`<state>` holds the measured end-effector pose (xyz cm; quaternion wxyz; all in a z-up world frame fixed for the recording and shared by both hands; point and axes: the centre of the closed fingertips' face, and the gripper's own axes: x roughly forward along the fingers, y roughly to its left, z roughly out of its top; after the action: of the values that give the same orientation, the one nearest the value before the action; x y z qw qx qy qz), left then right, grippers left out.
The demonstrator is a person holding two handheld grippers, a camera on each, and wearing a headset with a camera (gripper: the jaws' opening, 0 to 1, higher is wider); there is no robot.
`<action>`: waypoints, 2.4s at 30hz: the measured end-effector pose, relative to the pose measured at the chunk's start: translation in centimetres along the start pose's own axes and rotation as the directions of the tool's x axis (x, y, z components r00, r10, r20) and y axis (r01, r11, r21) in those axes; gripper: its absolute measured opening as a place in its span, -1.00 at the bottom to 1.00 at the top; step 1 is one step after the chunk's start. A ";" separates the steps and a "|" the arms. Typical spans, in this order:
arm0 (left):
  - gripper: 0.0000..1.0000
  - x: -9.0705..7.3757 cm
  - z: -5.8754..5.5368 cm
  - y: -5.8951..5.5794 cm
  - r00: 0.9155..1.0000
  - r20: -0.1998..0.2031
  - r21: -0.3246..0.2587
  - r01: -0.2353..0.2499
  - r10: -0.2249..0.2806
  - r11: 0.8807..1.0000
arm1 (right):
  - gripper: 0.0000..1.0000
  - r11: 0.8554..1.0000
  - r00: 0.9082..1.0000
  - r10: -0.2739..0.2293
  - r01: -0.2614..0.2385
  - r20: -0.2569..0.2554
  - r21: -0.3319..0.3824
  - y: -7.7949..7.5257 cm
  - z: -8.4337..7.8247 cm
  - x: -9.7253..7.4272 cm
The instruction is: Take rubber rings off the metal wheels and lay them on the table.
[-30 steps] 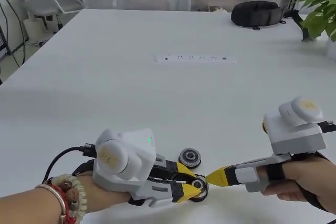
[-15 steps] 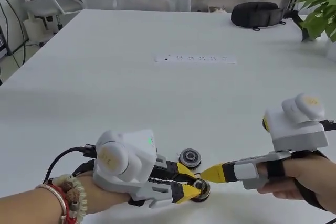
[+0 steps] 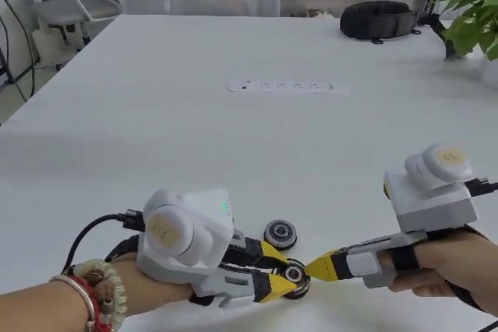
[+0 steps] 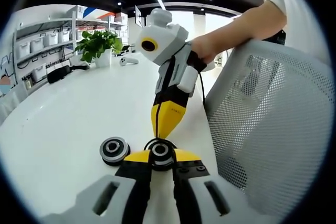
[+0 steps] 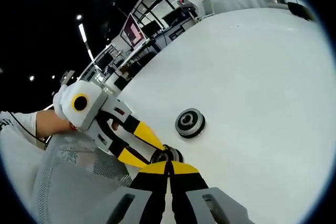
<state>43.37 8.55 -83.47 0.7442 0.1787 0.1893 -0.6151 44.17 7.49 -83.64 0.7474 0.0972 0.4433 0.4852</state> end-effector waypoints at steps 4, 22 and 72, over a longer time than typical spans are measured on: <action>-0.69 -0.3 0.3 0.2 1.000 -0.002 -0.017 0.000 0.000 1.000 | -1.00 1.000 1.000 0.000 0.000 0.001 0.005 0.2 -0.1 -0.2; -0.10 -1.2 2.7 -2.2 0.997 0.009 -0.058 0.077 -0.076 0.995 | -1.00 1.000 1.000 0.006 -0.006 0.007 -0.011 0.8 0.0 -0.3; 0.56 -16.9 0.9 0.4 0.945 0.023 -0.182 -0.318 0.327 0.931 | -1.00 0.997 0.996 0.070 -0.069 0.060 -0.020 2.1 1.7 -0.1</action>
<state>40.92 22.46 -74.17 0.8526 0.1248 0.1910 -0.4702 44.10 8.97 -81.42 0.7439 0.1205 0.4125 0.5117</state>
